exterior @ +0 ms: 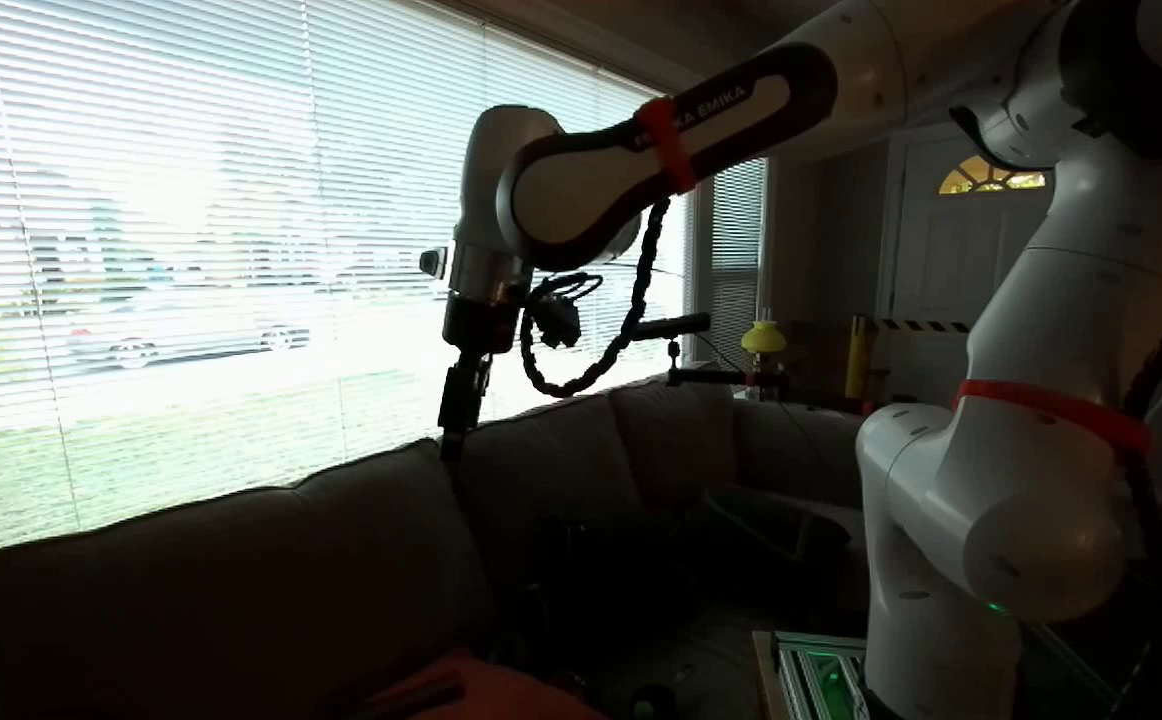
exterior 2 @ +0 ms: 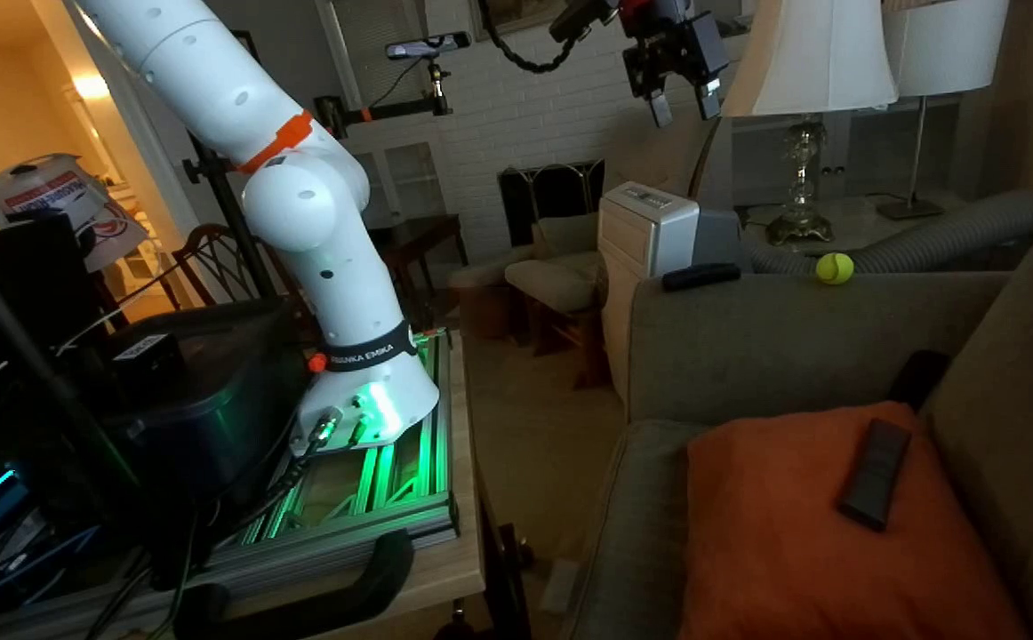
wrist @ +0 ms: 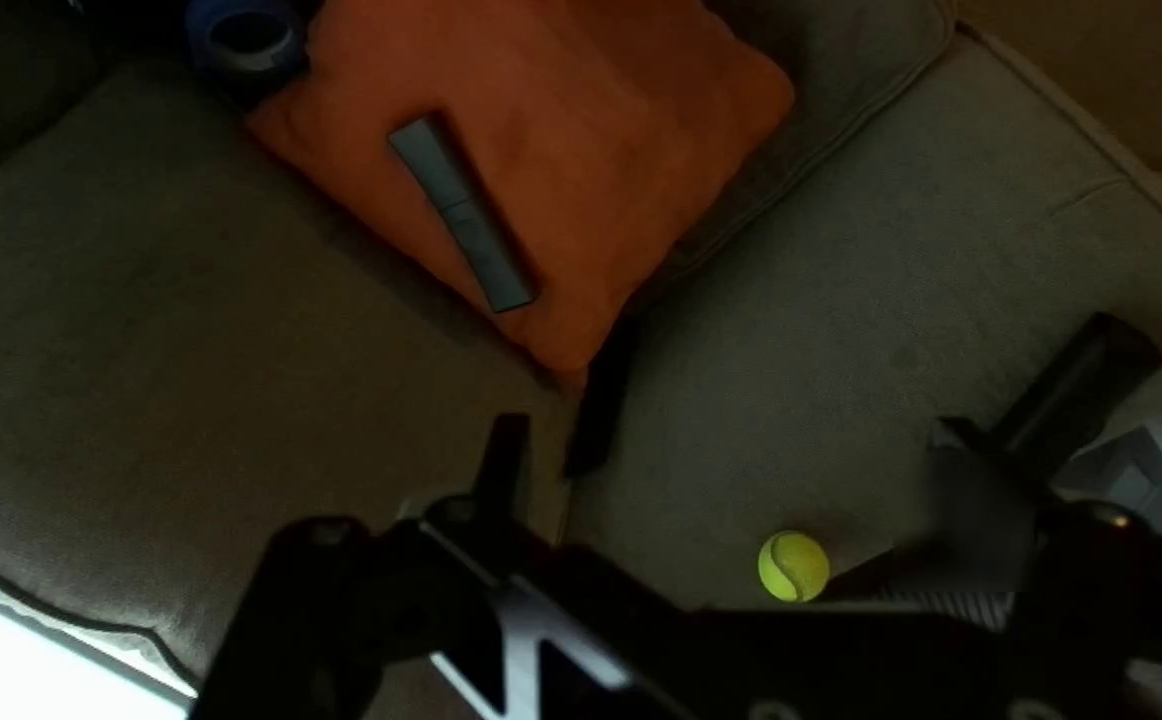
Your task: Take the black object off of the armrest and the place item on the couch and place them on the pillow
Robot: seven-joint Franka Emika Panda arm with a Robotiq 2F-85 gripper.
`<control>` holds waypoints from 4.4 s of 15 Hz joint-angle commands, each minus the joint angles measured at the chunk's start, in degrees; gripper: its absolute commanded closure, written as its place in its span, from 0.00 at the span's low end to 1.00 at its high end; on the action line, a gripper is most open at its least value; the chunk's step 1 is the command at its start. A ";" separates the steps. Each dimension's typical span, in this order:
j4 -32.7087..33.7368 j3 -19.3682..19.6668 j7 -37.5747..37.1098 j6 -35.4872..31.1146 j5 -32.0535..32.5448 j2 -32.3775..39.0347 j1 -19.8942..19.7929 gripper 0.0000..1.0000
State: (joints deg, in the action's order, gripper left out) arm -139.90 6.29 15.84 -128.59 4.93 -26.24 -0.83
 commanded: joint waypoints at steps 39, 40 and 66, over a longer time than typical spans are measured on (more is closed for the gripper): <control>32.19 -17.94 -24.55 -41.31 -5.89 67.77 11.43 0.00; 35.04 -17.84 -24.11 -40.44 -6.11 69.84 11.77 0.00; 47.99 -8.12 -42.41 -7.06 -4.39 68.11 25.67 0.00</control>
State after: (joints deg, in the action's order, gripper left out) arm -86.61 -3.41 -21.18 -136.14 -0.60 44.16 23.38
